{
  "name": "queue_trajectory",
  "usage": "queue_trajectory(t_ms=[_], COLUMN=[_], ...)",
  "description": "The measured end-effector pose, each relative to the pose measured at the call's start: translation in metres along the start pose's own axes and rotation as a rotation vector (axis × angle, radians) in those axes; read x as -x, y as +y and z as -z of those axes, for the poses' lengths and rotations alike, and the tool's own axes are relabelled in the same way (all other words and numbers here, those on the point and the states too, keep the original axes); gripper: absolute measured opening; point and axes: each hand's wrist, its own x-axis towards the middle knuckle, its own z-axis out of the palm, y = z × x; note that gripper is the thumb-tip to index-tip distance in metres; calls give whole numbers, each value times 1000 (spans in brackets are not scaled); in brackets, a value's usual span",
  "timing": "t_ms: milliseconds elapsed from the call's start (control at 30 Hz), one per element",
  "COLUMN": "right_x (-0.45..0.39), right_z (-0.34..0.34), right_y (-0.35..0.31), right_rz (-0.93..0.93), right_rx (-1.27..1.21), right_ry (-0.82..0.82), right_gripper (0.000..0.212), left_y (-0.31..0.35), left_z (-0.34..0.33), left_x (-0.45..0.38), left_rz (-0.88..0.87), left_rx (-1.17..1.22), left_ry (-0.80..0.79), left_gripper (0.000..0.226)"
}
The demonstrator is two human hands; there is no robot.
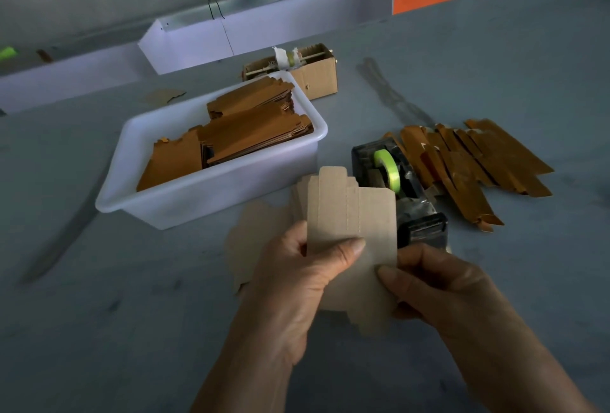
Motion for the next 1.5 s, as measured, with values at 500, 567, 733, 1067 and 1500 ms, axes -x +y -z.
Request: queue_trajectory(t_ms=[500, 567, 733, 1067, 1500], right_x=[10, 10, 15, 11, 5], right_z=[-23, -27, -24, -17, -9], right_y=[9, 11, 5, 1, -5], right_rz=[324, 363, 331, 247, -97], right_rx=[462, 463, 236, 331, -294], right_ry=[351, 325, 55, 202, -8], right_gripper=[29, 35, 23, 37, 33], left_y=[-6, -8, -8, 0, 3], left_z=[-13, -16, -16, -8, -1], left_x=[7, 10, 14, 24, 21], left_rz=[-147, -190, -211, -322, -11], left_rx=[-193, -206, -129, -370, -211], left_ry=[115, 140, 120, -146, -330], left_gripper=[23, 20, 11, 41, 26])
